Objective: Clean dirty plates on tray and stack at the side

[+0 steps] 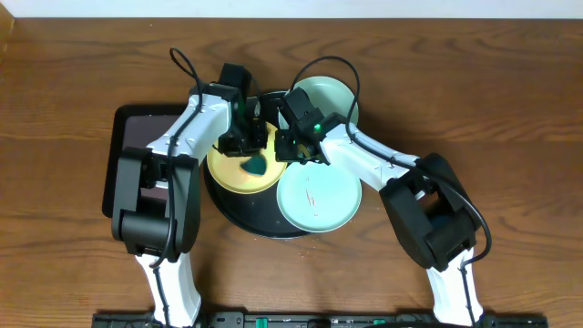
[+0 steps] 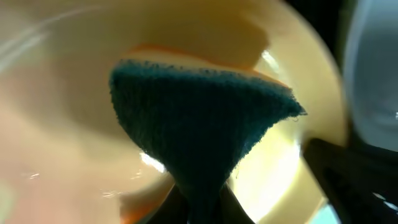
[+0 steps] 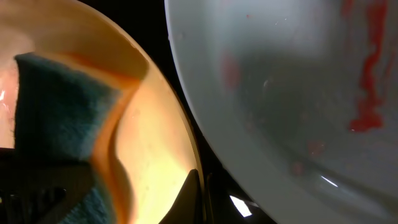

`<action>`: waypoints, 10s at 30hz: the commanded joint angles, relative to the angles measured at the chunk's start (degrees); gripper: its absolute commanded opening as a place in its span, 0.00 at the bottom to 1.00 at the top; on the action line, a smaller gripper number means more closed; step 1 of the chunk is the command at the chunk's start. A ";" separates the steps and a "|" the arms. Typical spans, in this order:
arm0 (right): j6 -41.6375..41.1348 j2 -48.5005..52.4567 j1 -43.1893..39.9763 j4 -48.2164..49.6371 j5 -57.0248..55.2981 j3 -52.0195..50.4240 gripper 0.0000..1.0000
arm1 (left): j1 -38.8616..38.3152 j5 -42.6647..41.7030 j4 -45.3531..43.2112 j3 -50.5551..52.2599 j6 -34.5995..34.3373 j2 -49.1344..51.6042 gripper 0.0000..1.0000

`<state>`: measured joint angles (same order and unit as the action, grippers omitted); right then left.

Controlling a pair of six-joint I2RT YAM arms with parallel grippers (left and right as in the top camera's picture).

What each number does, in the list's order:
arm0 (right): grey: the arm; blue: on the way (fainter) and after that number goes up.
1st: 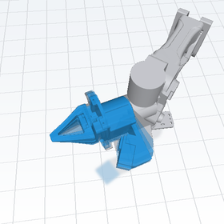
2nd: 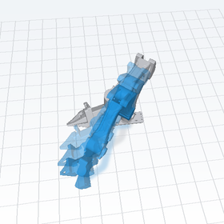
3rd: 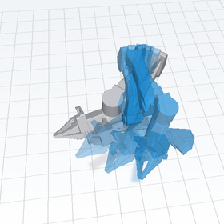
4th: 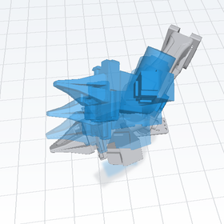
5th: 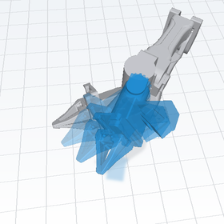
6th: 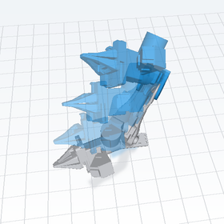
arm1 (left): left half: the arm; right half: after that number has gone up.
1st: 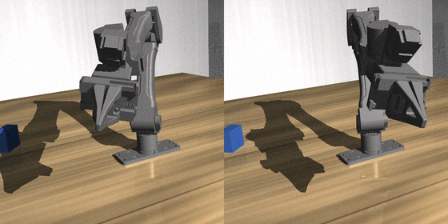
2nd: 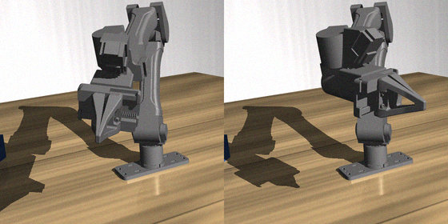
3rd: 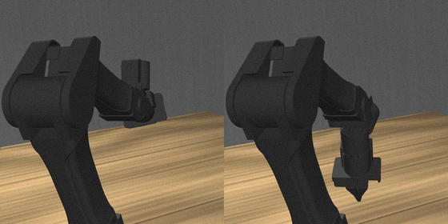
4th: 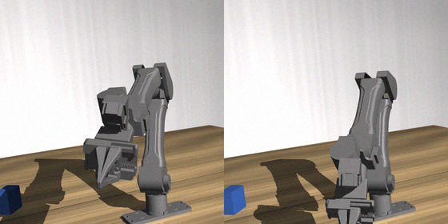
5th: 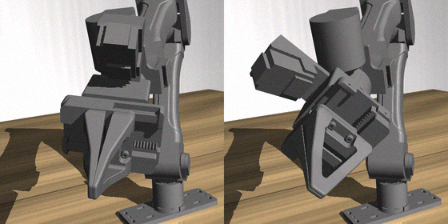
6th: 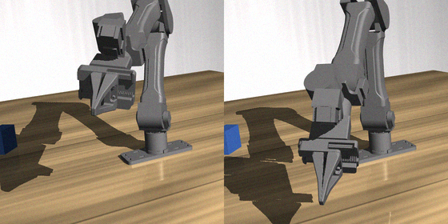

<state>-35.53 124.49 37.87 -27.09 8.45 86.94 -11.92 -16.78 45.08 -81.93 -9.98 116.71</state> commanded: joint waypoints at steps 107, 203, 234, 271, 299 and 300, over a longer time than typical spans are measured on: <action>20.04 -14.67 16.44 -20.28 -39.06 14.25 0.01 | 28.02 4.44 10.12 -7.17 -0.79 -18.27 0.07; 15.32 -17.49 -14.14 -21.03 2.82 -18.69 0.29 | 19.17 20.48 11.39 -6.25 -2.75 -18.23 0.07; -1.75 -12.59 0.39 0.96 4.44 -14.58 0.01 | 17.44 15.89 11.50 -5.51 -7.10 -18.23 0.08; -3.41 -9.49 -0.81 2.03 6.88 -14.38 0.01 | -6.05 11.37 -7.04 23.06 -28.63 -15.54 0.07; -3.19 -9.49 -0.81 2.12 7.08 -14.38 0.01 | -5.84 21.46 -4.26 21.38 -28.94 -14.49 0.08; -3.19 -9.49 -0.81 2.12 7.08 -14.38 0.01 | -5.84 22.40 -2.91 21.11 -28.96 -14.49 0.07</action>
<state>-38.57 114.72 37.41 -25.12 15.49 71.50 -18.17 -3.11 39.13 -60.77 -37.19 101.27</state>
